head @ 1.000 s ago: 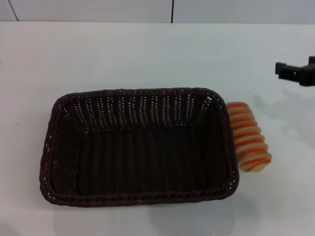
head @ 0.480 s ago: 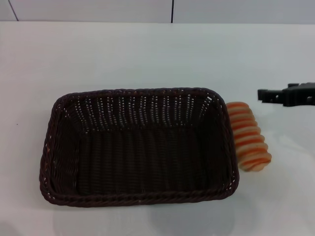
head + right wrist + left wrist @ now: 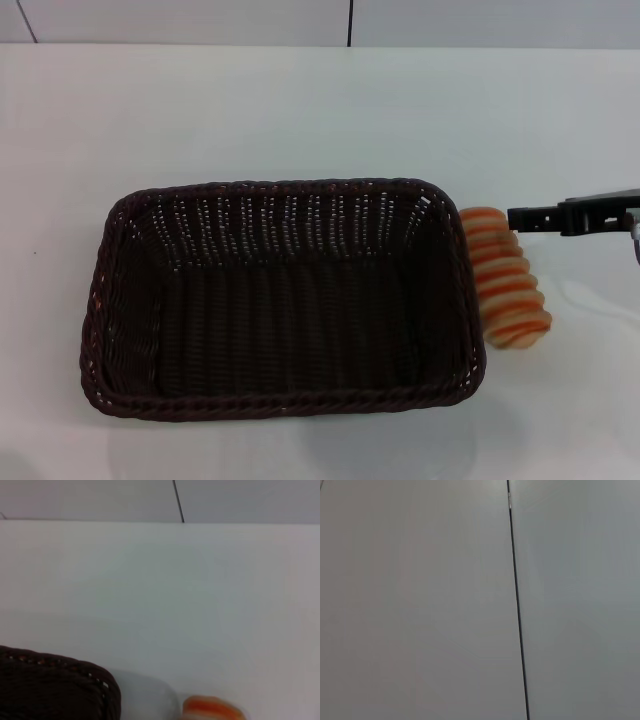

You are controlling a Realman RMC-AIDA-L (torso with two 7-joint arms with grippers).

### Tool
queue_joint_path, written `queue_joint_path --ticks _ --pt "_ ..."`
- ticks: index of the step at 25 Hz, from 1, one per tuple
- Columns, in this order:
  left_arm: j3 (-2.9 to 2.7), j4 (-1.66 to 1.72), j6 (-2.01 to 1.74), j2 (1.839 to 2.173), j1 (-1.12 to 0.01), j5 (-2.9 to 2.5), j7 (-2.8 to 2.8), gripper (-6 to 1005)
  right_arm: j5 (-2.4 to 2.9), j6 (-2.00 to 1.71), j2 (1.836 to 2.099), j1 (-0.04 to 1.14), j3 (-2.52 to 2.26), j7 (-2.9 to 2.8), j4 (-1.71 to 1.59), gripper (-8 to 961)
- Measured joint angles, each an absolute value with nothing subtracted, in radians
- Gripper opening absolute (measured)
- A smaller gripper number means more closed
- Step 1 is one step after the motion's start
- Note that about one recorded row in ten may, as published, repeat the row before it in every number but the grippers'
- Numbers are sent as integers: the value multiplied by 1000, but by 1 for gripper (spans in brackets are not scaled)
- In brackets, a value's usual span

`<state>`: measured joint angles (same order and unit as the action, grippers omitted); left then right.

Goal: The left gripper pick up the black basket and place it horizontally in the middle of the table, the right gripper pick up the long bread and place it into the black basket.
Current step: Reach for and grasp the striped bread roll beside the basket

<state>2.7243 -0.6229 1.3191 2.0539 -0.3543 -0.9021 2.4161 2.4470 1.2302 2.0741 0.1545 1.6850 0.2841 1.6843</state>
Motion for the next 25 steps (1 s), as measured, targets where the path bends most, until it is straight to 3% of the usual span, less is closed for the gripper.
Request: queue_joint_path --ticks 25 --pt "2725 -623 1333 2055 -365 -902 2416 809 2420 1224 2075 234 1686 311 1507 802"
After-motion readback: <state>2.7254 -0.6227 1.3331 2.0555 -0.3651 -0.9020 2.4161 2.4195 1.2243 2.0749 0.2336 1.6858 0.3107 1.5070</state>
